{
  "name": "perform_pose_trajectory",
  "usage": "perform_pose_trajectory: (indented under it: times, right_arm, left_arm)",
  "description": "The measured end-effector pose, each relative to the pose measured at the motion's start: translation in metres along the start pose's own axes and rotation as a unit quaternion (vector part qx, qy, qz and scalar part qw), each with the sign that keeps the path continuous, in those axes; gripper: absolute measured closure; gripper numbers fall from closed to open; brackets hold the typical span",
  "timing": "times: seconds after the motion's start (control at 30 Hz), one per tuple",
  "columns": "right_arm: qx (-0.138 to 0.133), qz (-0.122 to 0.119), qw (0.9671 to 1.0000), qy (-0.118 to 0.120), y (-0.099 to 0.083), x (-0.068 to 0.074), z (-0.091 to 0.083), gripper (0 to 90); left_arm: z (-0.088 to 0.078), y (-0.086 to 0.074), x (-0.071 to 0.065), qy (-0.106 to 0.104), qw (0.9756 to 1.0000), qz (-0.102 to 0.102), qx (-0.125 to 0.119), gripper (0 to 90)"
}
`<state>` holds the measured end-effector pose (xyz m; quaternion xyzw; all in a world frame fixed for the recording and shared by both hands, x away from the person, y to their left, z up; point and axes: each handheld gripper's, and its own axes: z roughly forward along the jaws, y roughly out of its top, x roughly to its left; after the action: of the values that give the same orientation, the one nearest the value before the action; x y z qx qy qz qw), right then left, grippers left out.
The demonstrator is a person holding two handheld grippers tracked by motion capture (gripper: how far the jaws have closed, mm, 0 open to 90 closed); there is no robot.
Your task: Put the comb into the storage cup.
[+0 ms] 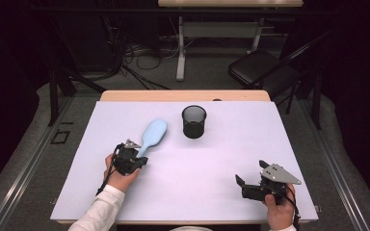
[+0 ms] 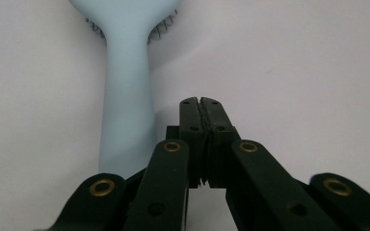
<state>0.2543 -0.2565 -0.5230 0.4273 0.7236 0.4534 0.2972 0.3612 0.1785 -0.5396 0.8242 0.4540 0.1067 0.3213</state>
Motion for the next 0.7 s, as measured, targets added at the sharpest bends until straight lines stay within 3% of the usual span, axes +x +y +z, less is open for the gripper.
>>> perform_pose_trajectory:
  times: [0.33,0.7]
  right_arm:
    - [0.002,-0.001,1.0,0.001,-0.0002,-0.0003,0.0007,3.8]
    - [0.004,-0.001,1.0,0.001,-0.0003,-0.0006,0.0012,4.2]
  left_arm:
    - [-0.0056,0.002,-0.0005,0.004,0.9998,0.004,-0.019,76.6]
    - [-0.0083,0.0024,0.001,0.008,0.9989,-0.004,-0.046,56.2]
